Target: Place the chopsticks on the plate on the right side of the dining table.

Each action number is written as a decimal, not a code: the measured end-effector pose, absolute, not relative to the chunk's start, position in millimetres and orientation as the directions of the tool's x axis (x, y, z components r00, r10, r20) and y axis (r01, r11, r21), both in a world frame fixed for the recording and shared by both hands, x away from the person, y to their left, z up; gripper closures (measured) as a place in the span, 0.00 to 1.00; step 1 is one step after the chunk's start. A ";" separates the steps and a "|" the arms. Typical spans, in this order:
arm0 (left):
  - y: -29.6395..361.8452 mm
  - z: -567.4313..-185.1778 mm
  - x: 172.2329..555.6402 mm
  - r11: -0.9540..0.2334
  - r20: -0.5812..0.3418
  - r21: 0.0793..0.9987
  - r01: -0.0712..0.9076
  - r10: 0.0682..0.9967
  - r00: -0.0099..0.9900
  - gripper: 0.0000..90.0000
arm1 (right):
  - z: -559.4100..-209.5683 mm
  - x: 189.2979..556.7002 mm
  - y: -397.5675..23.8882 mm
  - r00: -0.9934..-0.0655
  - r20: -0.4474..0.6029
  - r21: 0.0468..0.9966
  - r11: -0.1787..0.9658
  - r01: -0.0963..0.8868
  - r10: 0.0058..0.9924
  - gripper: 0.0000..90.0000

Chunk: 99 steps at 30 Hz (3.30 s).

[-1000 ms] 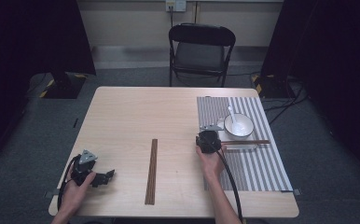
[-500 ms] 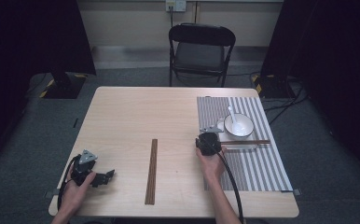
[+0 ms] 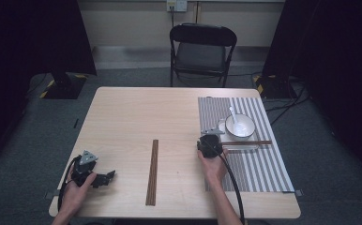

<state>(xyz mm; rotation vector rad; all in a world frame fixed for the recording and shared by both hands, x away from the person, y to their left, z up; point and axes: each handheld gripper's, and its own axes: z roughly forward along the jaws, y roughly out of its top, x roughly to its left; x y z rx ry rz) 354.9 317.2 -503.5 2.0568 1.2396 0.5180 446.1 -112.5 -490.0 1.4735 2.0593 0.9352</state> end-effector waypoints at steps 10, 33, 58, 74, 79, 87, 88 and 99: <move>317.2 -503.4 354.9 -0.323 -0.005 0.718 0.617 0.883 0.469 0.01 | -489.7 446.0 -113.5 -0.333 0.041 0.739 0.196 0.645 0.942 0.89; 317.2 -503.5 354.9 -0.322 -0.006 0.718 0.617 0.883 0.469 0.01 | -461.1 421.8 -161.4 -0.335 0.022 0.776 0.196 0.600 0.942 0.90; 317.2 -503.5 354.9 -0.322 -0.006 0.718 0.617 0.883 0.469 0.01 | -465.2 409.6 -249.5 -0.146 -0.030 0.760 0.118 0.639 0.989 0.79; 317.2 -503.5 354.9 -0.322 -0.007 0.718 0.617 0.883 0.469 0.01 | -478.4 420.3 -256.4 -0.107 -0.028 0.758 0.091 0.646 0.994 0.72; 317.2 -503.5 354.9 -0.322 -0.006 0.718 0.616 0.883 0.469 0.01 | -480.2 423.4 -256.1 -0.106 -0.031 0.757 0.093 0.647 0.994 0.69; 317.2 -503.4 354.8 -0.322 -0.006 0.718 0.617 0.883 0.468 0.01 | -480.0 424.3 -256.2 -0.107 -0.042 0.754 0.102 0.649 0.993 0.67; 317.2 -503.4 354.8 -0.323 -0.005 0.718 0.617 0.883 0.468 0.01 | -480.0 424.1 -256.1 -0.106 -0.041 0.753 0.101 0.650 0.993 0.66; 317.2 -503.5 354.9 -0.322 -0.006 0.718 0.616 0.883 0.469 0.01 | -477.5 418.9 -255.5 -0.114 -0.034 0.761 0.100 0.641 0.993 0.65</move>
